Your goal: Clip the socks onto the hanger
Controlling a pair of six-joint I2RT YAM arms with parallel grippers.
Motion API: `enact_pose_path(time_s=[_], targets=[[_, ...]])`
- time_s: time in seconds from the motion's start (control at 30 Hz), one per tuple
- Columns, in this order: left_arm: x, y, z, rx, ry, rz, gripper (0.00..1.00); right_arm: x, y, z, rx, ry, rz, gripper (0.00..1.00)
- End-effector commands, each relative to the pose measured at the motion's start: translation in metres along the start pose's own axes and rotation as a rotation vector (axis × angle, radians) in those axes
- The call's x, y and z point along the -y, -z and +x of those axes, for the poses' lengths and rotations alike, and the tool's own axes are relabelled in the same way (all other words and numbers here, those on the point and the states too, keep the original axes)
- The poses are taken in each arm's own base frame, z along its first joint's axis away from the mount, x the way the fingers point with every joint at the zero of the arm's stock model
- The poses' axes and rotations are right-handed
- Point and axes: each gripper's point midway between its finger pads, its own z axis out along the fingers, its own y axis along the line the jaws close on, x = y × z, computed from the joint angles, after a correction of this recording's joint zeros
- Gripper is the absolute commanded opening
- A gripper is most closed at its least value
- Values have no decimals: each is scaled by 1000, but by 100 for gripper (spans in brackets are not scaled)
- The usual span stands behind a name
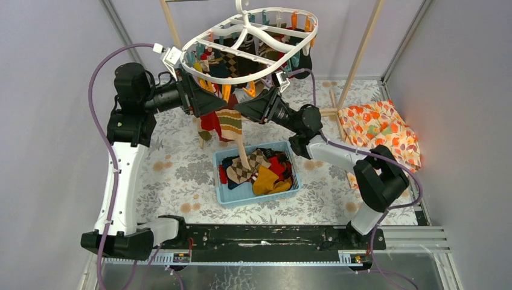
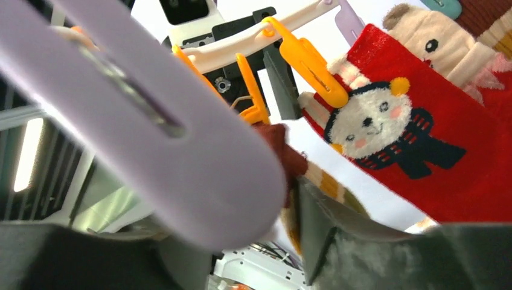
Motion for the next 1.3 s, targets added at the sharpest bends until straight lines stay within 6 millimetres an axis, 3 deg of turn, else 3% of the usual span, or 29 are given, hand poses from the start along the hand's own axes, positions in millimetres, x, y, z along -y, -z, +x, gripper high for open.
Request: enact_pose_path(time_s=[0.0,0.1,0.23,0.43,0.57,0.73,0.87,1.07,1.27], targets=[[-3,15,-5,2,-83,-98,97,-20,2,-5,33,123,32,67],[-13,21,1,-33,-86,-135,99,2,18,-2,36,169,182,99],[-34,36,7,-64,-102,-216,99,38,62,2,33,271,459,100],[-75,66,19,-106,-111,-345,99,52,154,0,78,433,843,100],[-131,99,33,-116,-95,-483,99,47,230,-25,178,582,1136,100],[-230,122,85,-128,-8,-698,99,37,323,-67,308,753,1575,100],[-280,123,122,-48,-11,-786,99,21,395,-91,525,954,1871,100],[-318,105,153,56,-162,-869,99,16,442,-97,720,1222,1871,100],[-336,89,169,147,-272,-874,99,53,491,-96,817,1121,1949,100]])
